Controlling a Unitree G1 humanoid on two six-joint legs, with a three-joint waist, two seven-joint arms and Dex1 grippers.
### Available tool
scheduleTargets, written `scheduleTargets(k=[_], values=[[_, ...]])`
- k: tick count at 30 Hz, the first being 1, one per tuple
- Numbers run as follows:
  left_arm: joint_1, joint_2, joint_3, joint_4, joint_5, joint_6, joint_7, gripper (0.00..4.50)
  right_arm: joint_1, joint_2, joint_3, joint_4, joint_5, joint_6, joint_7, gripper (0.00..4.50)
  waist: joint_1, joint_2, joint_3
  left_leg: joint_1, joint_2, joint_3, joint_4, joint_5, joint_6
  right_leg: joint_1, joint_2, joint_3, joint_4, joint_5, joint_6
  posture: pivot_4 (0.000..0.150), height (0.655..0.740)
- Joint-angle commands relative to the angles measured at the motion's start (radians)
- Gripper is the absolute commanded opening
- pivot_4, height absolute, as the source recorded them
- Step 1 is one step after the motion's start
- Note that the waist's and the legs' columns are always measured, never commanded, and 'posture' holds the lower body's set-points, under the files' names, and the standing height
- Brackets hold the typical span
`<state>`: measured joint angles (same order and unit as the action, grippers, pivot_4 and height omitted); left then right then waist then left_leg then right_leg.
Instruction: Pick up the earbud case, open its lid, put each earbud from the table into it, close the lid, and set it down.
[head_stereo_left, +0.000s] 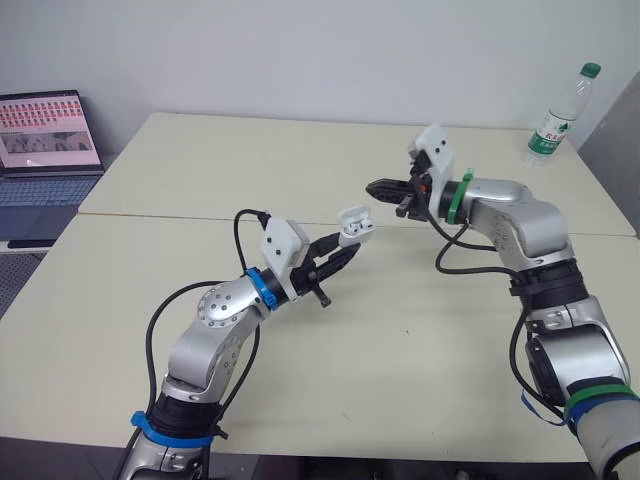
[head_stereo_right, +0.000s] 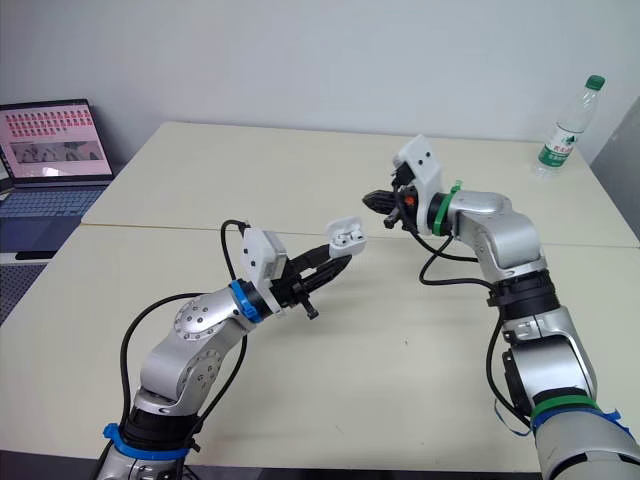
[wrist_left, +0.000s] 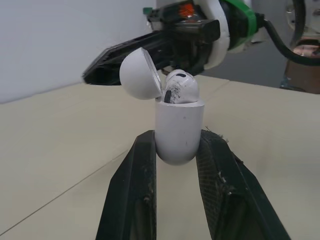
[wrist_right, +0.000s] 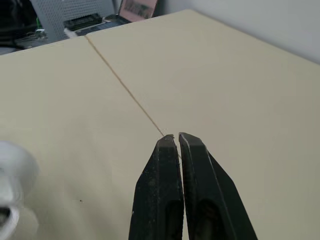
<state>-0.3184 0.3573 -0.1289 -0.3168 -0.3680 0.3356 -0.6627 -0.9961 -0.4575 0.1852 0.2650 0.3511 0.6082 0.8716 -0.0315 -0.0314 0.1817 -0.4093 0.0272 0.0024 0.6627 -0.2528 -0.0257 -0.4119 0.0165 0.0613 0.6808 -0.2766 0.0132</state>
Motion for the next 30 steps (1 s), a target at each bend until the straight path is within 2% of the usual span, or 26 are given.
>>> scheduleTargets(k=[1,4,9,19,23,27,30], values=[[-0.009,0.016,-0.008,-0.038,0.017,-0.022,-0.016,0.76,-0.049,-0.020,0.014,-0.052,-0.005,-0.003,0.091,0.04,0.000,0.000,0.000,0.000,0.000,0.000,0.000,0.000,0.000,0.000,0.000,0.000,0.000,0.000,0.000,0.150,0.7400],[-0.008,0.014,0.004,-0.036,0.014,-0.017,-0.008,0.76,-0.028,-0.051,0.031,-0.152,0.015,0.046,0.163,0.04,0.001,0.000,0.000,0.000,0.000,-0.001,0.000,0.000,0.000,0.000,0.000,0.000,0.000,0.000,0.000,0.150,0.7400],[-0.003,0.009,0.005,-0.050,0.012,-0.009,0.003,0.76,0.032,-0.079,0.045,-0.275,0.001,0.091,0.178,0.04,0.002,0.000,0.000,0.000,0.000,-0.002,0.000,0.000,0.000,0.001,-0.001,-0.002,0.000,0.000,0.000,0.150,0.7400],[-0.014,0.011,0.018,-0.040,0.008,-0.005,0.001,0.76,0.114,-0.160,0.047,-0.371,-0.003,0.109,0.218,0.04,0.002,0.000,0.000,0.000,0.000,-0.002,0.001,0.000,0.000,0.001,-0.001,-0.001,0.000,0.000,0.000,0.150,0.7400],[-0.020,0.001,0.027,-0.034,-0.011,0.015,0.006,0.76,0.145,-0.156,0.012,-0.396,0.010,0.127,0.176,0.04,0.002,0.000,0.000,0.000,0.000,-0.002,0.001,0.000,0.000,0.001,0.000,-0.002,0.000,0.000,0.000,0.150,0.7400],[-0.005,-0.036,0.070,-0.041,-0.148,0.194,0.045,0.76,0.185,-0.082,-0.114,-0.381,0.049,0.116,0.062,0.04,0.001,0.000,0.000,0.000,0.000,-0.002,0.001,0.000,0.000,0.001,0.000,-0.002,0.001,0.000,0.000,0.150,0.7400],[0.018,-0.031,0.099,-0.050,-0.285,0.396,0.064,0.76,0.248,-0.087,-0.197,-0.414,0.089,0.055,0.074,0.61,0.001,0.000,0.000,0.000,0.000,-0.003,0.002,0.000,0.000,0.002,0.000,-0.002,0.001,0.000,0.000,0.150,0.7400]])
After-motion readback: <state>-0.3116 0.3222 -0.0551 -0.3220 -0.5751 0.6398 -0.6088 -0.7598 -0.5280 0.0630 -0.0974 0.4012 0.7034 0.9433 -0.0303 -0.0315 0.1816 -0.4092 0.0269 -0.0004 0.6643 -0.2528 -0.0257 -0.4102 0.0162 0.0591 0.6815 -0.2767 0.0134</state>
